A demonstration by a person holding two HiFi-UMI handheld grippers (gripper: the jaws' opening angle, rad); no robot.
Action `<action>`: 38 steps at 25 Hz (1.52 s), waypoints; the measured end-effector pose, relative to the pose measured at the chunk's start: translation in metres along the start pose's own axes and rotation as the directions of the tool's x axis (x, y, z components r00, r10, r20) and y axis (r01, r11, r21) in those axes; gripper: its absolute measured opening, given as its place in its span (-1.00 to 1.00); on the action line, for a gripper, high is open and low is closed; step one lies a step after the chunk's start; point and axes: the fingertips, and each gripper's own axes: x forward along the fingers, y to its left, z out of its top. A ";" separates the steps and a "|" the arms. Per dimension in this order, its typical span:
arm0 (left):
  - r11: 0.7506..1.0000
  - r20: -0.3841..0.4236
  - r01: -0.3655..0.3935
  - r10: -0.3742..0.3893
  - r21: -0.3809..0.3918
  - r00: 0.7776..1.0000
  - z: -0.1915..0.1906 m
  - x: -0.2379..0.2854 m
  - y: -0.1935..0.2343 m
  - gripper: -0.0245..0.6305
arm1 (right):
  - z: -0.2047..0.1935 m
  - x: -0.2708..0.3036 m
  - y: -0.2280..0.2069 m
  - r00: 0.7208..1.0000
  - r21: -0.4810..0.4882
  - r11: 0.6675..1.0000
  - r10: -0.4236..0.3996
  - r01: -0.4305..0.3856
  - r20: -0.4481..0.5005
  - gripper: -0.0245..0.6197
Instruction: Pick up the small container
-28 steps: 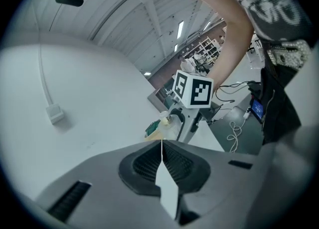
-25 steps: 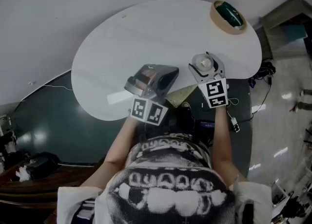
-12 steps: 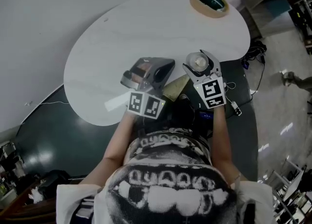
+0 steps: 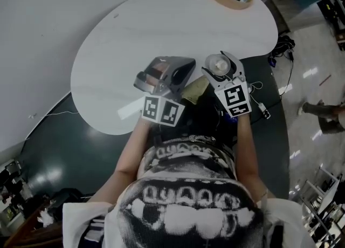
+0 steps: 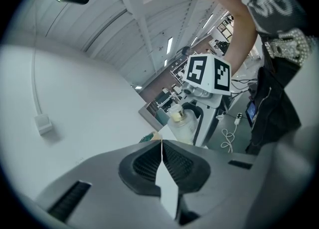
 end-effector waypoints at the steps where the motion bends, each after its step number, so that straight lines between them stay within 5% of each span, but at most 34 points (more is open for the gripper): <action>1: 1.000 0.002 -0.002 0.002 0.001 1.000 0.000 -0.001 0.000 -0.91 | 0.000 0.000 0.002 1.000 -0.001 1.000 0.002 -0.002 0.002 0.13; 38: 0.999 -0.002 -0.031 0.031 -0.016 1.000 -0.010 -0.013 0.009 -0.91 | 0.007 0.011 0.013 0.999 -0.033 0.999 0.039 -0.039 -0.001 0.13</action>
